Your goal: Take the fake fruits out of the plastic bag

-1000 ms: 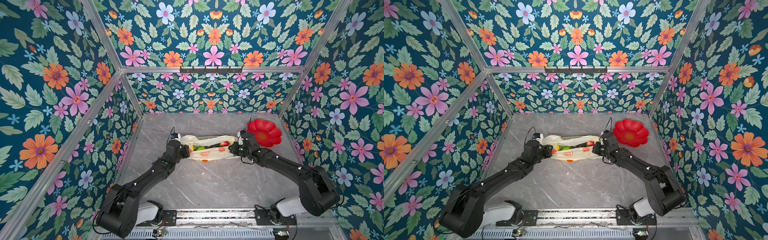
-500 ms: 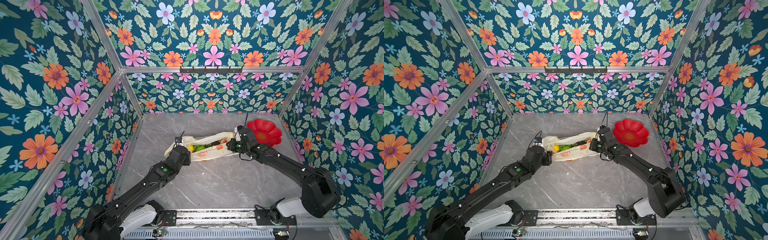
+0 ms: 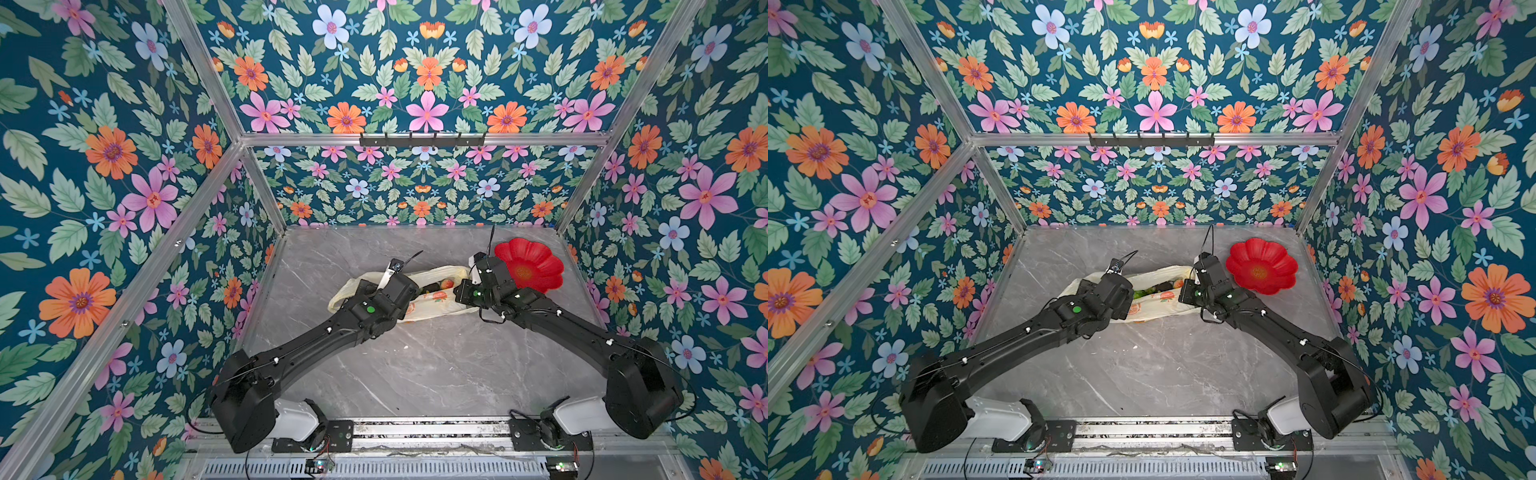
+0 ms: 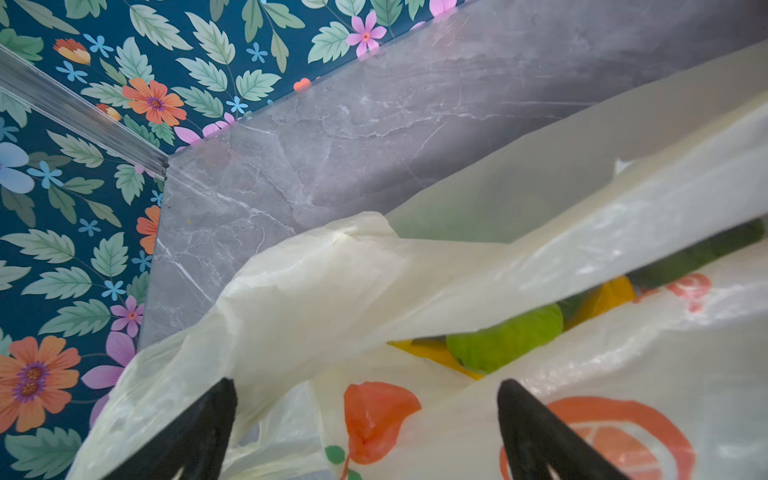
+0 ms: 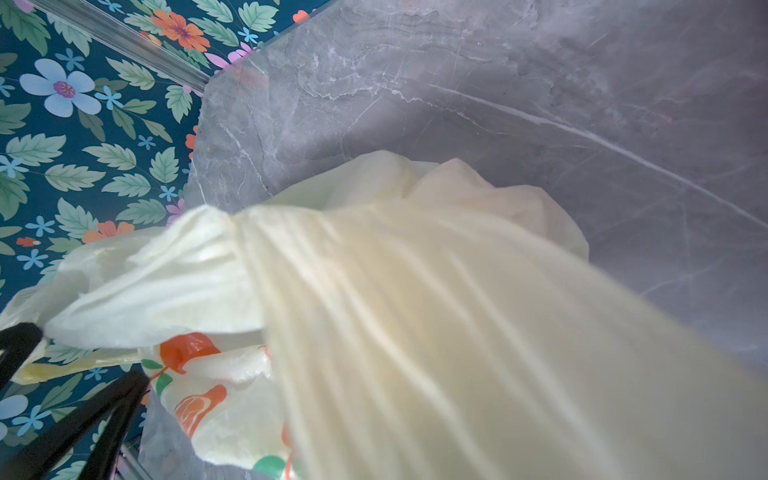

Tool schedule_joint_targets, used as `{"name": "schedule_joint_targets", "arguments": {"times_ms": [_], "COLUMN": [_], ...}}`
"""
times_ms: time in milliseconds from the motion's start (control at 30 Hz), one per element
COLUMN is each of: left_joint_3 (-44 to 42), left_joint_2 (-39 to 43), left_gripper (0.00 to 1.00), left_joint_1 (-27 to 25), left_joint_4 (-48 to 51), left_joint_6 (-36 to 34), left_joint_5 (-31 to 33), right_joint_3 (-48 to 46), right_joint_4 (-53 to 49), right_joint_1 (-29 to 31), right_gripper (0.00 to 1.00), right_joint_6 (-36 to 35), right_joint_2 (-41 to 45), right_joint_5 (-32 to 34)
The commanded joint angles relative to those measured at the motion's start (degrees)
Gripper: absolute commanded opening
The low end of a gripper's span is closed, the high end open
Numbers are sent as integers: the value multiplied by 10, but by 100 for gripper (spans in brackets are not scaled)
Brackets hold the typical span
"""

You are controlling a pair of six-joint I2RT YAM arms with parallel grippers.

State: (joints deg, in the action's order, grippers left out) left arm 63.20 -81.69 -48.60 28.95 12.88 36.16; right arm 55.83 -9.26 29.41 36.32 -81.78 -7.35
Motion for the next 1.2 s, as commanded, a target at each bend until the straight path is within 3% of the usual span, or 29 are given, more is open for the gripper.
{"name": "schedule_joint_targets", "arguments": {"times_ms": [0,167,300,367,500,567,633,733,800,933,1100,1167], "left_joint_3": [21,81,113,116,108,79,34,-32,-62,-72,-71,-64], "left_joint_2": [-40,-136,-195,-208,-218,-202,-173,-140,-131,-122,-92,-85], "left_gripper": [100,100,99,95,70,47,21,3,0,0,0,0], "left_joint_1": [11,58,80,95,142,174,221,295,326,329,308,299], "left_joint_4": [2,12,4,-21,-45,-68,-100,-150,-175,-196,-210,-204], "left_joint_6": [-22,-5,-8,-8,13,33,68,119,142,135,115,106], "left_joint_5": [53,96,90,57,-28,-98,-174,-302,-358,-415,-443,-442], "right_joint_3": [2,-4,-13,-16,-23,-32,-48,-73,-64,-42,15,35], "right_joint_4": [1,-3,-5,-7,-20,-18,4,59,61,59,-17,-46], "right_joint_1": [1,1,1,1,-2,-19,-53,-96,-99,-94,-46,-26], "right_gripper": [0,0,0,0,0,0,0,0,0,0,0,16], "right_joint_6": [-10,-16,-19,-21,-19,-15,-5,7,-7,-15,-62,-77], "right_joint_2": [5,13,20,21,28,37,42,34,14,-29,-55,-60], "right_joint_5": [0,-7,-13,-17,2,-1,-39,-114,-127,-159,-95,-59]}}
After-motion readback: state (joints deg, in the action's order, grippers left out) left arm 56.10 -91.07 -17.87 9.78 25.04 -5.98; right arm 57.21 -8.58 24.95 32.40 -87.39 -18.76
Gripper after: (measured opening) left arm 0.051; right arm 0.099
